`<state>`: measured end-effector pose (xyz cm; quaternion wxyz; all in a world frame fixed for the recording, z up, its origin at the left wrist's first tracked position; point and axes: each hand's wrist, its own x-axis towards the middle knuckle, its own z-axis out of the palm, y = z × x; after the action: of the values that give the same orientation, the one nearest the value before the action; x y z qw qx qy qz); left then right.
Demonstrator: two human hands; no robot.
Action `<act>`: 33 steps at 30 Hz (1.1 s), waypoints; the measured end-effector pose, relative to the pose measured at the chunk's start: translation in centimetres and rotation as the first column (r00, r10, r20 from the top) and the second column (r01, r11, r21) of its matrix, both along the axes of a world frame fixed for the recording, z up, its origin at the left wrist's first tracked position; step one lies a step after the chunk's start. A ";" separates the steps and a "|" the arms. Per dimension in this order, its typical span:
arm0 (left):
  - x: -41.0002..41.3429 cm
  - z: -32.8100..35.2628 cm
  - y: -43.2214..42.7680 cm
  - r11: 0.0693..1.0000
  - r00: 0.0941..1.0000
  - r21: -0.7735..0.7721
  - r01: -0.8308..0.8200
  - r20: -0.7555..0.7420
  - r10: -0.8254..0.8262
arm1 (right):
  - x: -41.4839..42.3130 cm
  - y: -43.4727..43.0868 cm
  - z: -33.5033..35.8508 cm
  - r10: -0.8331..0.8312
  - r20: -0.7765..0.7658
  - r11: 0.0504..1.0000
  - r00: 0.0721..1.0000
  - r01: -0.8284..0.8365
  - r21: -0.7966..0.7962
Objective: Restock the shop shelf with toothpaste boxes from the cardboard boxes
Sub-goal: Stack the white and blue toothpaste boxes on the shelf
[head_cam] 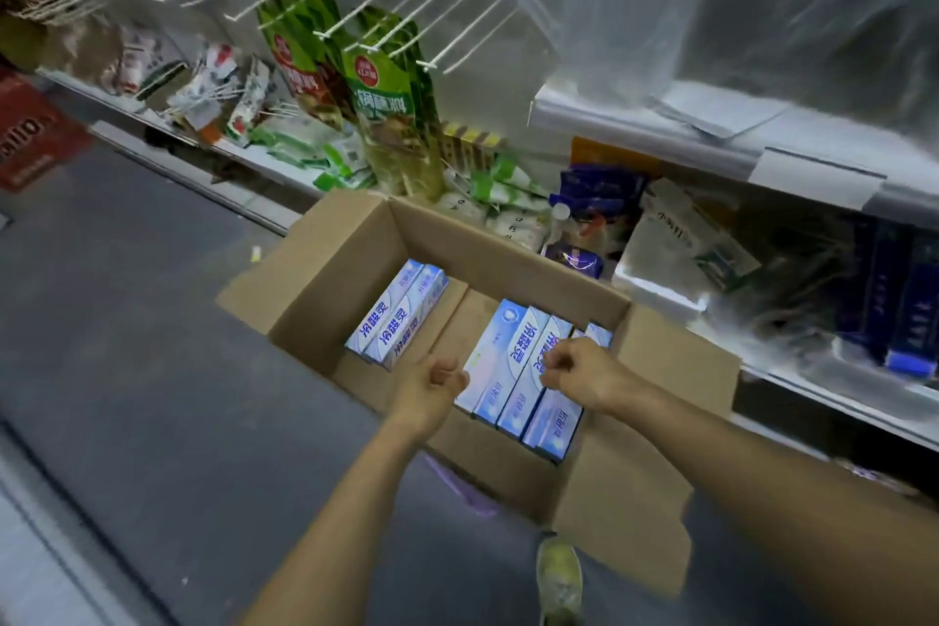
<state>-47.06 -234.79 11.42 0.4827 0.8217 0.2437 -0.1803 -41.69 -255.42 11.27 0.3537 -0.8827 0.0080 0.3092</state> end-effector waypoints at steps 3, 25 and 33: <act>1.4 -3.5 0.6 1.000 0.997 -0.008 0.005 -0.071 -0.005 | 1.0 1.1 -4.2 -0.102 -0.141 0.994 0.985 0.107 0.030; 13.1 -24.9 2.8 0.982 0.887 -0.190 0.010 -0.452 -0.096 | 5.0 11.8 -17.9 -0.605 -0.215 0.779 0.767 0.514 -0.358; 13.3 -23.2 4.6 0.897 0.753 -0.439 -0.050 -0.606 -0.255 | 5.9 11.4 -18.0 -0.451 -0.133 0.802 0.883 0.336 -0.494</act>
<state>-33.77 -230.23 -11.77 0.5254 0.5928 0.3033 -0.5297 -35.82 -244.02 -6.73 0.1892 -0.8745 0.3079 0.3235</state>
